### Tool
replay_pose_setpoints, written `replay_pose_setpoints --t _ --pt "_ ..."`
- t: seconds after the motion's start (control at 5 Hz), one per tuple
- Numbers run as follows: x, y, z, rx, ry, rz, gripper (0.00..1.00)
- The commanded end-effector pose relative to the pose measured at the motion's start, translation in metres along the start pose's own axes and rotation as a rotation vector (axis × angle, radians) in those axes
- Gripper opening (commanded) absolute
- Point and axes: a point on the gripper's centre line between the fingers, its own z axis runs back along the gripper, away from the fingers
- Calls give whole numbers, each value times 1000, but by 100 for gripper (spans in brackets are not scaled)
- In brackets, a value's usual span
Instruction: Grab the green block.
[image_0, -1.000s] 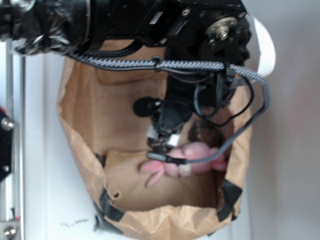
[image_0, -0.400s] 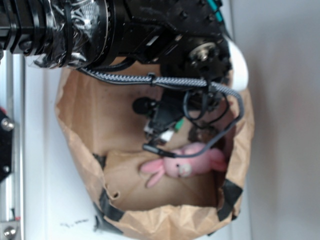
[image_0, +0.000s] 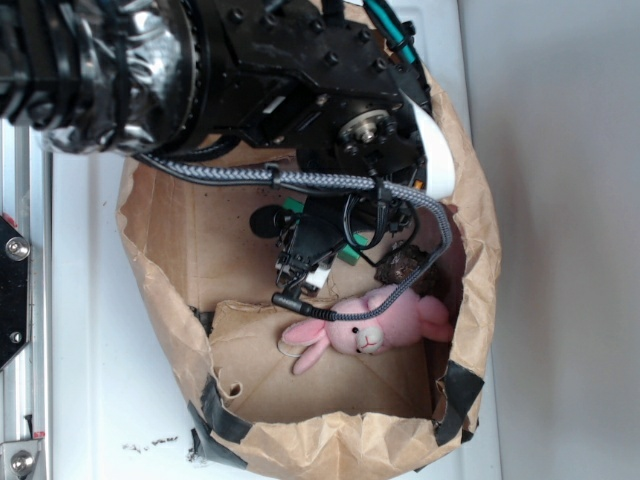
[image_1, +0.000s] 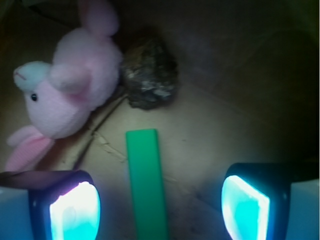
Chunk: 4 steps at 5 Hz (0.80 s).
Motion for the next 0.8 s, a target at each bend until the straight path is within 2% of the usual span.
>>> replay_pose_setpoints --t 0.0,0.4,0.6 --pt "14 -15 -6 -29 -17 -5 100" --pt "12 -23 -15 -75 -66 43 100" --pt "12 -22 -15 -83 -95 82 49"
